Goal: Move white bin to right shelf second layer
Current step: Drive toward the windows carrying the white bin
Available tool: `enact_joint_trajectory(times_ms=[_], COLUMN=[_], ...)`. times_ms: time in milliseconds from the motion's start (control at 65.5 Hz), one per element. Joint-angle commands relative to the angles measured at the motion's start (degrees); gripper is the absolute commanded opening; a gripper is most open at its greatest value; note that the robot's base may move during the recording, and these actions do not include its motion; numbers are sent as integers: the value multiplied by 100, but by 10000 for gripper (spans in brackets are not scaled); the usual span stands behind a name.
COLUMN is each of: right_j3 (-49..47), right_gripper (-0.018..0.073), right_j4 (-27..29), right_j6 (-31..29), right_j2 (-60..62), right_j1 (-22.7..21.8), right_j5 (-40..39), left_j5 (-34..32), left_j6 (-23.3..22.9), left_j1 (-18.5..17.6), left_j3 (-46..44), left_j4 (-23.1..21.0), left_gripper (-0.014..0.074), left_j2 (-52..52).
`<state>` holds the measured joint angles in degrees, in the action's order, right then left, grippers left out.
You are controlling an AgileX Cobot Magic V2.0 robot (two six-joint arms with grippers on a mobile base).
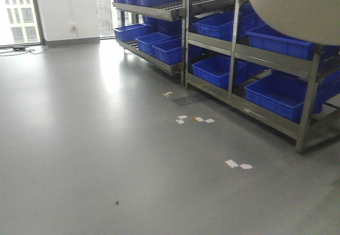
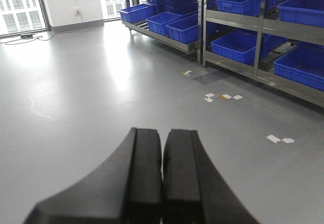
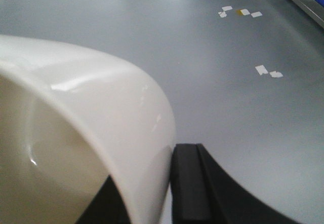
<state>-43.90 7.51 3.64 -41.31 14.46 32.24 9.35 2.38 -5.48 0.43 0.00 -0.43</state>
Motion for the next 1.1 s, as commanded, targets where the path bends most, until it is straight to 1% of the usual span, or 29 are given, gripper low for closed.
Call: enact_joint_trajectory(times_ms=[0, 1083], right_j3=[-167, -167], right_gripper=[56, 56], right_j4=[31, 31], right_j6=[-11, -11], right_j2=[39, 39], right_j1=[-44, -44], right_j5=[-582, -582], left_j5=[-493, -493], left_j6=[-18, -18], left_j1=[-23, -23], left_j3=[211, 211], left_j4=[0, 0], left_gripper=[85, 85], left_j2=[-18, -18])
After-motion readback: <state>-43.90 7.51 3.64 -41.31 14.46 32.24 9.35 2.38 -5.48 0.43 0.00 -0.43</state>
